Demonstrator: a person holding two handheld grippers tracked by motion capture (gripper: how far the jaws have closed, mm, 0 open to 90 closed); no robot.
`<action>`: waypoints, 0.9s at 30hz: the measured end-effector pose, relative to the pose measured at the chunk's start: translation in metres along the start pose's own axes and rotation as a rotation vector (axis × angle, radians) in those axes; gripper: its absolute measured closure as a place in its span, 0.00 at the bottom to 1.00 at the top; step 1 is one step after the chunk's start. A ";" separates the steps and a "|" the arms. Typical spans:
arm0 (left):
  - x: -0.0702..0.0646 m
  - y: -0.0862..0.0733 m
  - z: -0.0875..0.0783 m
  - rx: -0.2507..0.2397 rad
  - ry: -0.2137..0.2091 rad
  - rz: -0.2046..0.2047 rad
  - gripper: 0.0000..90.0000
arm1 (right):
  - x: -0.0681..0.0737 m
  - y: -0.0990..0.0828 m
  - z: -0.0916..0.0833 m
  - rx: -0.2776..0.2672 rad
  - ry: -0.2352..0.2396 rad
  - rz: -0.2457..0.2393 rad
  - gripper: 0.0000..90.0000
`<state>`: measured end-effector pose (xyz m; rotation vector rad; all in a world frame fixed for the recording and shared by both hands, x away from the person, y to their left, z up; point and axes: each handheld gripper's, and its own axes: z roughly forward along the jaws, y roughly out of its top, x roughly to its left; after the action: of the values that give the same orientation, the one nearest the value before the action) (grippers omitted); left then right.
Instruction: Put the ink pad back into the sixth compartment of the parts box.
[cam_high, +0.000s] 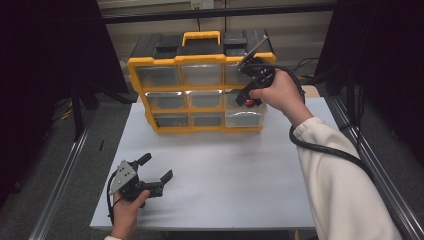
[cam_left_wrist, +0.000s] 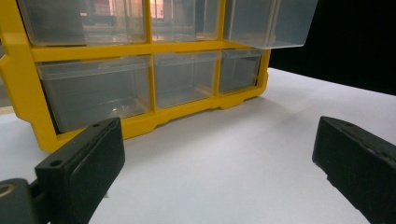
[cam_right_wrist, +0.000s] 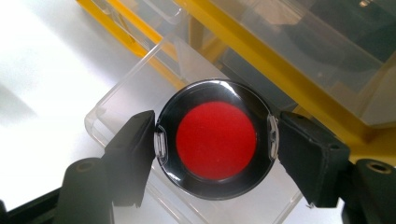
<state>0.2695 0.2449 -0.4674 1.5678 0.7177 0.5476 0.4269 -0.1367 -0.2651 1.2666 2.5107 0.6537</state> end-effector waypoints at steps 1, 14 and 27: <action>0.000 0.000 0.000 -0.001 0.000 -0.002 0.03 | 0.000 0.000 0.000 0.001 0.004 0.004 0.34; -0.001 0.000 0.001 -0.007 -0.001 -0.017 0.03 | -0.001 -0.002 0.001 -0.011 -0.002 0.011 0.34; 0.002 0.001 -0.002 0.023 -0.006 0.033 0.03 | -0.002 -0.004 0.000 -0.038 0.006 0.010 0.35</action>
<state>0.2696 0.2474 -0.4667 1.6045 0.6968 0.5607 0.4249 -0.1405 -0.2669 1.2667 2.4860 0.7058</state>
